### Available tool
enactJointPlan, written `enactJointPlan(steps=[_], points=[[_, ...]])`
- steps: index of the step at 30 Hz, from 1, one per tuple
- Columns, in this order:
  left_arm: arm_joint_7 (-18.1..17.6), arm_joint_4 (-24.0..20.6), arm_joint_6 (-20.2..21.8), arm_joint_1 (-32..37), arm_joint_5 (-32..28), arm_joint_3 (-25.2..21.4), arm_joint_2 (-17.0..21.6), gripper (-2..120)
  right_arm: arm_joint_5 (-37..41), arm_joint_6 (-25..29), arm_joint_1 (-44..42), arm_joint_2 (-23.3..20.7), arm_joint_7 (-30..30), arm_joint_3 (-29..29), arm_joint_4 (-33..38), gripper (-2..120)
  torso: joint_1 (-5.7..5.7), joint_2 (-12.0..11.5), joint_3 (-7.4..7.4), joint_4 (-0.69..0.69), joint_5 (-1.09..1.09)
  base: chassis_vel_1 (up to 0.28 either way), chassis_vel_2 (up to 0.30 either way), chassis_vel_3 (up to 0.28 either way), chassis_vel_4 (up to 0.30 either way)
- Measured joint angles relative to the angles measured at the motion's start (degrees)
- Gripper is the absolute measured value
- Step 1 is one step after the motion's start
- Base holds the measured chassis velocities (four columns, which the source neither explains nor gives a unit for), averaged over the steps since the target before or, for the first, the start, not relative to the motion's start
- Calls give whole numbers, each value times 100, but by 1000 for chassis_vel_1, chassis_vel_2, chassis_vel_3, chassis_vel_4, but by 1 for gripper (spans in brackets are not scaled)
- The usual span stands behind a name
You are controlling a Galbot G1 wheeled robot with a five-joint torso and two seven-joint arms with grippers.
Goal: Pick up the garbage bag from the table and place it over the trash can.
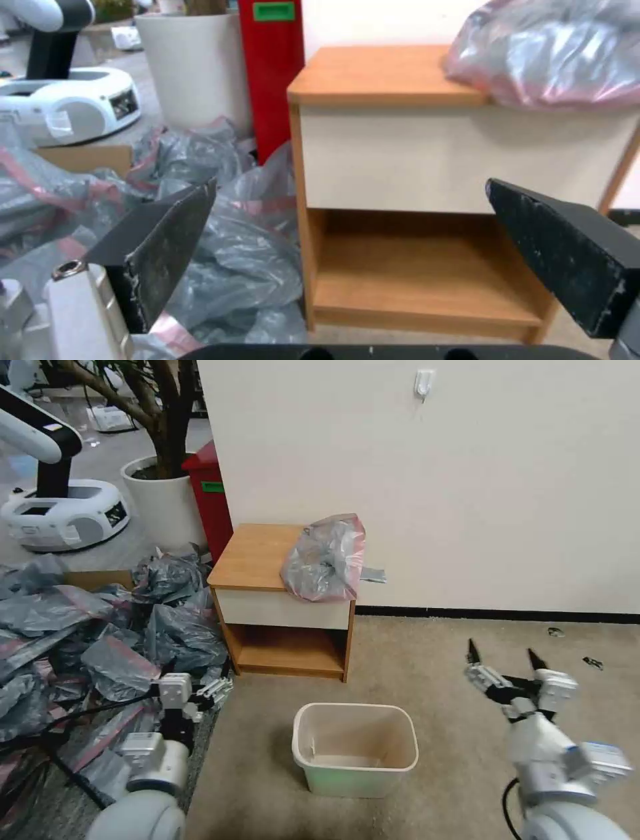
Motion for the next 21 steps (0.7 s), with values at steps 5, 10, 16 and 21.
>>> enactJointPlan(steps=[5, 10, 16, 21], points=[[-293, -529, 497, 342, -491, -141, 374, 100, 17, -415, -92, 125, 17, -284, 57, 100, 0, 0, 0, -1, 7, 0, 0, 0, 0], [-375, -550, 639, 436, -628, -179, 474, 100, -63, -310, -52, 158, -28, -543, -31, 100, 0, 0, 1, 0, 2, 0, 0, 0, 0], [-363, -537, 612, 553, -734, -194, 822, 100, 785, -137, 275, 84, -122, -621, -346, 100, 0, 0, 1, -1, 2, 0, 0, 0, 0], [-343, -524, 559, 580, -757, -199, 955, 100, 2083, -313, 931, -5, -69, -663, -891, 100, 0, 0, 1, 0, 2, 0, 0, 0, 0]])
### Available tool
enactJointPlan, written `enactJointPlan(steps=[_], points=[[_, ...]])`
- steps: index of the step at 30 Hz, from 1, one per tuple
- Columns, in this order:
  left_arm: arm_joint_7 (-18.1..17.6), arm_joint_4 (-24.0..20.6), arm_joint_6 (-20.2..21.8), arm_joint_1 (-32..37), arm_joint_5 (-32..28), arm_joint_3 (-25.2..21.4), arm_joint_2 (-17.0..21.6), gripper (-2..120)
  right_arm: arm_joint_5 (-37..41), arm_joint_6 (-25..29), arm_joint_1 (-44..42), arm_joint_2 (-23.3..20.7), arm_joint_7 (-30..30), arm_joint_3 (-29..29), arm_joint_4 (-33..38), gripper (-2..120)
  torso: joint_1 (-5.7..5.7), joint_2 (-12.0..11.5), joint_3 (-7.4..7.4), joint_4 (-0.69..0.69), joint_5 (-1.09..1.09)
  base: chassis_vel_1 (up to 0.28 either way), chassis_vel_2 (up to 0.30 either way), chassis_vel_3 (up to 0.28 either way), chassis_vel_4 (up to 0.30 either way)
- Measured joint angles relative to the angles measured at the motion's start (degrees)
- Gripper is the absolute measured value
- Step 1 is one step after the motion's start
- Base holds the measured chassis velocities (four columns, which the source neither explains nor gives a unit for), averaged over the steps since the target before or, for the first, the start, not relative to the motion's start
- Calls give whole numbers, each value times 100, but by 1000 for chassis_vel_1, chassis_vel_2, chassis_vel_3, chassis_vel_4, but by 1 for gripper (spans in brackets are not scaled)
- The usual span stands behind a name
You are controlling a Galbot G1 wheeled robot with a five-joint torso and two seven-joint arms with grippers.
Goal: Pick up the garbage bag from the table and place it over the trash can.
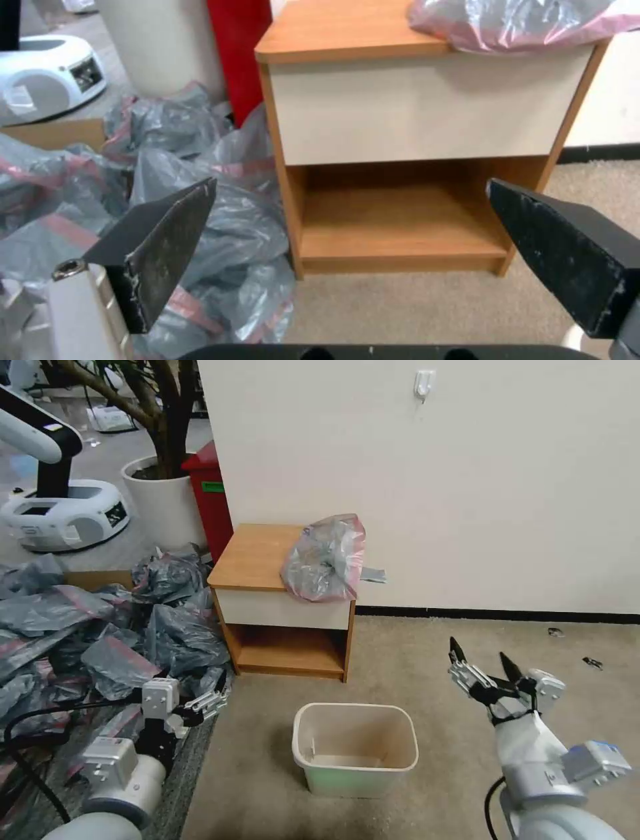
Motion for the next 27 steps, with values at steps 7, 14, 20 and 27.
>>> enactJointPlan(steps=[7, 14, 20, 27], points=[[57, 11, -447, 318, -436, -427, 276, 100, 1606, -76, 1173, -75, 535, -232, -803, 100, 0, 0, 0, 0, 7, 0, 0, 0, 0], [130, 19, -957, 774, -771, -856, 548, 100, 3265, -45, 2476, 49, 1084, -414, -1965, 100, 0, 0, 1, 1, 3, 0, 0, 0, 0], [143, 25, -1041, 884, -818, -933, 589, 100, 4254, 87, 3440, 272, 1476, -495, -2986, 100, 0, -1, 1, 0, -1, 0, 0, 0, 0], [153, 28, -1264, 1297, -967, -1282, 592, 100, 4422, 147, 4080, 453, 1509, -475, -3845, 100, 0, -1, 0, 1, 1, 0, 0, 0, 0]])
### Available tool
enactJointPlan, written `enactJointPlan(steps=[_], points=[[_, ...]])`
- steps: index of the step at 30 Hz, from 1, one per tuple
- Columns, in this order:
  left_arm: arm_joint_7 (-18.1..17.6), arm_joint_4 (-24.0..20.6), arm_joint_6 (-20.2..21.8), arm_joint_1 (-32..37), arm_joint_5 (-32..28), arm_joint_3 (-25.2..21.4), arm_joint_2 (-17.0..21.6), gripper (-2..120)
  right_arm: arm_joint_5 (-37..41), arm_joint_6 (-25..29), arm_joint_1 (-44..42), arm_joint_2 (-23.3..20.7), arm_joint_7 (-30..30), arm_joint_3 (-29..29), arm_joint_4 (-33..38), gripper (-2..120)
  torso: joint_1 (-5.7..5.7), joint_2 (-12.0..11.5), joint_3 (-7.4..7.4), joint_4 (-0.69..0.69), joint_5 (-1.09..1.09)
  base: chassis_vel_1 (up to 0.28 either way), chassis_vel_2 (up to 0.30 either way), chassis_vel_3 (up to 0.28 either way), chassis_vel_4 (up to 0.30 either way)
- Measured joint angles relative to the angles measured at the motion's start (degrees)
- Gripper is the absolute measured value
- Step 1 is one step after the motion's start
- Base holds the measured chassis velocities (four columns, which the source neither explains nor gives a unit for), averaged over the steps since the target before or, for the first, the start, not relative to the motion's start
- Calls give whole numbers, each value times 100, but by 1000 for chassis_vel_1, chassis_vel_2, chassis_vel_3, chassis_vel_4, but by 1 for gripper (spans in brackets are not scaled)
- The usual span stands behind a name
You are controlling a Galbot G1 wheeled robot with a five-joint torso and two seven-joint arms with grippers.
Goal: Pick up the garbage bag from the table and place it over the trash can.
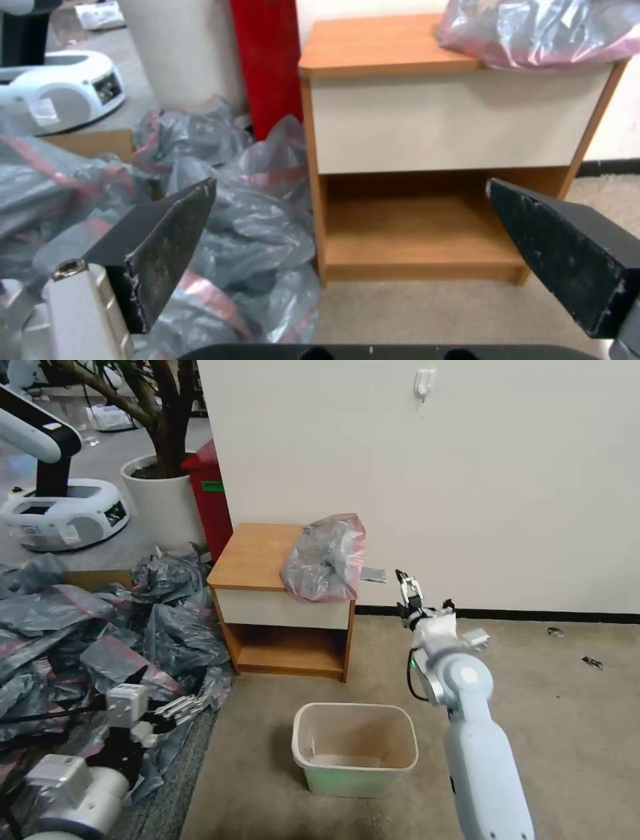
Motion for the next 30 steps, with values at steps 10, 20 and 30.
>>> enactJointPlan(steps=[10, 20, 30], points=[[51, 2, -5, 83, -5, -65, -107, 100, 173, -97, 568, 120, -202, -14, -905, 99, 0, 0, 0, 0, -1, 0, 0, 0, 0], [101, 4, -14, 147, 33, -99, -311, 100, 193, -111, 868, 132, -486, -25, -1216, 69, 0, 0, -1, -1, -1, 0, 0, 0, 0], [105, 4, -12, 126, 45, -59, -298, 100, 192, -193, 871, 128, -574, 28, -1210, 34, 0, 0, -1, -1, 0, 0, 0, 0, 0]])
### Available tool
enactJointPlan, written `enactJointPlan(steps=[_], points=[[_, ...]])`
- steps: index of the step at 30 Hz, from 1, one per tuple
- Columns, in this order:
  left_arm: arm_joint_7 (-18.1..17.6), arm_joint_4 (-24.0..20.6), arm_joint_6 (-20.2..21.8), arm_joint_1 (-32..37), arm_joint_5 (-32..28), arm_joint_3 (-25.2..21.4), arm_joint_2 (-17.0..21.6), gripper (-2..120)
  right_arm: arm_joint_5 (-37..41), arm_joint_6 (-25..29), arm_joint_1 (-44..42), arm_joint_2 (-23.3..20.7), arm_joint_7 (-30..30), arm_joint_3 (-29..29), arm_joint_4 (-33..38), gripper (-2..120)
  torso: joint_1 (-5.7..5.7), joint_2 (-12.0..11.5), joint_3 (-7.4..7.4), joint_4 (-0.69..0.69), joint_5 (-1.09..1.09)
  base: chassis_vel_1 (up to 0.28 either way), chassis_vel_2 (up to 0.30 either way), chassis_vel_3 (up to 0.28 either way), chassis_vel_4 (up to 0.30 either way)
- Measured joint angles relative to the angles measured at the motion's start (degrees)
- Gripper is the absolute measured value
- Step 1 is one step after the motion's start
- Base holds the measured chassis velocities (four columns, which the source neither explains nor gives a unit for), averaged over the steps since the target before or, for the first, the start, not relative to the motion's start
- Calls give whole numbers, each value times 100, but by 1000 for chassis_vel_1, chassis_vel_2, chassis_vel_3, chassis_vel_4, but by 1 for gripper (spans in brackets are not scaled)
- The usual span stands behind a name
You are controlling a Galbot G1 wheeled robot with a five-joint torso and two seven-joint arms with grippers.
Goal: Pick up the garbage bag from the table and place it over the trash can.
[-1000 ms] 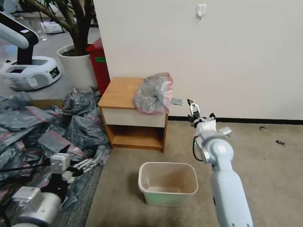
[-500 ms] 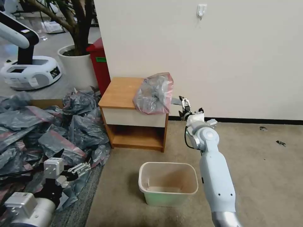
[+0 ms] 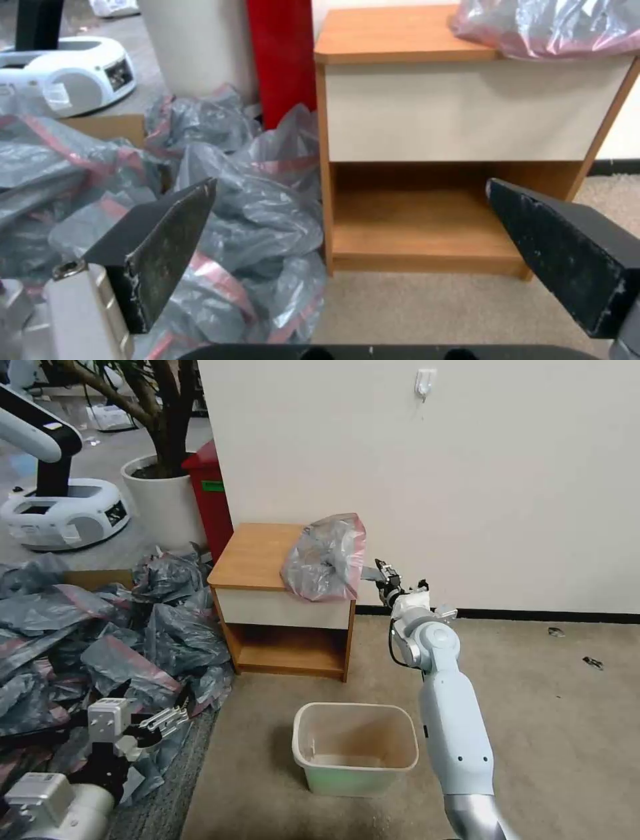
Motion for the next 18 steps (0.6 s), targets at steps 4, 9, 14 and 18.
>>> enactJointPlan(steps=[4, 9, 14, 18], points=[[-2, 0, 5, -25, 52, 56, 0, 100, 6, -202, -38, -3, -1, 69, 89, 18, 0, 0, 0, -1, 0, 0, 0, 0, 0], [-8, 0, 8, -34, 83, 75, 0, 100, 7, -218, -64, -4, 31, 67, 179, 0, 0, 0, 0, 0, 0, 0, 0, 0, 0], [-8, 0, -12, -46, 159, 56, -18, 100, 25, -185, -273, -109, 228, -51, 637, 0, 0, 0, 0, 0, 0, 0, 0, 0, 0], [-8, 0, -17, -48, 172, 49, -21, 100, 147, -91, -526, -276, 434, -189, 1154, 0, 0, 0, 0, 1, 0, 0, 0, 0, 0]])
